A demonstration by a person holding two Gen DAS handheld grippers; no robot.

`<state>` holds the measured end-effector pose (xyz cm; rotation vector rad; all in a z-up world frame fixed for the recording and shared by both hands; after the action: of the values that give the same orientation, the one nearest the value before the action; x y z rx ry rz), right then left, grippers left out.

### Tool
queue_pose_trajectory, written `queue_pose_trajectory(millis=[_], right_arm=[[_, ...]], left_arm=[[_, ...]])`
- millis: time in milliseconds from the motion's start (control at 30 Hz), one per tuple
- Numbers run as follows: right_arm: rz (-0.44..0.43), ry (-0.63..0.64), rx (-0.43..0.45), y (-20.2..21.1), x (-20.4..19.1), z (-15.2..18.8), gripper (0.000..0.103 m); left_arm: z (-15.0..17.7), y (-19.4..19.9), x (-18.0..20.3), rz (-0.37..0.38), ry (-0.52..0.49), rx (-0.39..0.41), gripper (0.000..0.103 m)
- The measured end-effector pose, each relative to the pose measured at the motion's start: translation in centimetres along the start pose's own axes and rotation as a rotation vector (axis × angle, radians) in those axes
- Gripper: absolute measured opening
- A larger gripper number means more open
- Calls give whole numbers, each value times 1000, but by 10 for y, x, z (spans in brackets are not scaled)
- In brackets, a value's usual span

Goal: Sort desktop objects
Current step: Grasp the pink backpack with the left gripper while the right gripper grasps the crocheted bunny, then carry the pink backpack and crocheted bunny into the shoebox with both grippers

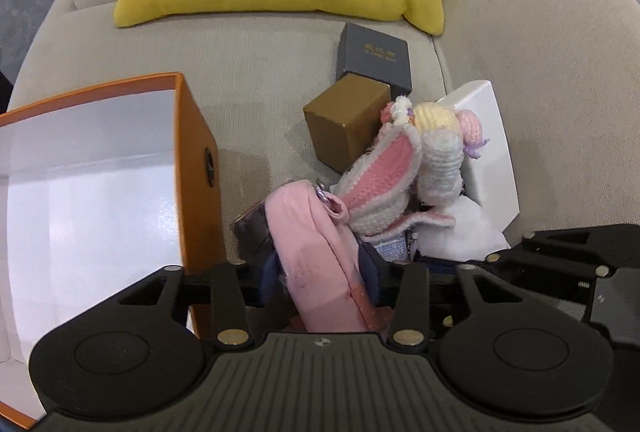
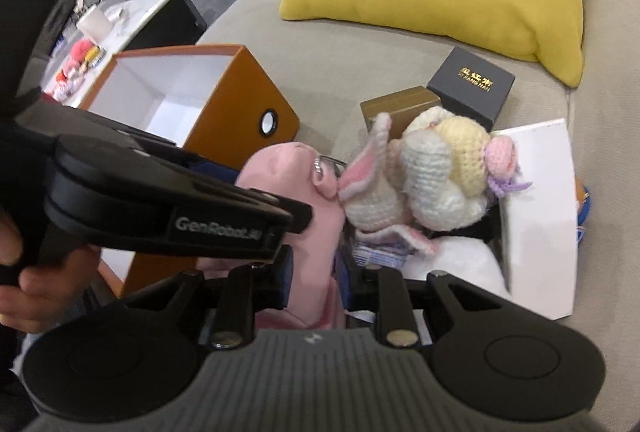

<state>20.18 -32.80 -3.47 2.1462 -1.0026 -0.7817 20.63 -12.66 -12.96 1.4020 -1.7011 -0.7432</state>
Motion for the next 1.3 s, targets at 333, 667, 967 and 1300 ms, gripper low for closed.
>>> queue_pose_trajectory(millis=[333, 667, 967, 1300], right_arm=[[66, 17, -19, 8, 17, -2, 38], [108, -116, 79, 19, 37, -19, 38], [160, -333, 114, 21, 51, -5, 39], [303, -644, 255, -14, 32, -6, 63]], left_arm=[[0, 32, -2, 22, -29, 136, 34], [-25, 118, -9, -8, -102, 385, 33], [-26, 169, -83, -126, -67, 491, 33], [4, 163, -159, -149, 54, 462, 34]])
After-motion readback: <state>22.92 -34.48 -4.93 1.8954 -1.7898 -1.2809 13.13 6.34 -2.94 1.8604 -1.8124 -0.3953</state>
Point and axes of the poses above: each gripper's, at about its wrist camera, not at the fingertips, and y roughly against the way its jaws point, x to its right, z to its underside, the point moved 8 cm from there along -y, roughly the way its jaws point, and after that the axes turned 15 degrees about x, right-handed, at the moved point
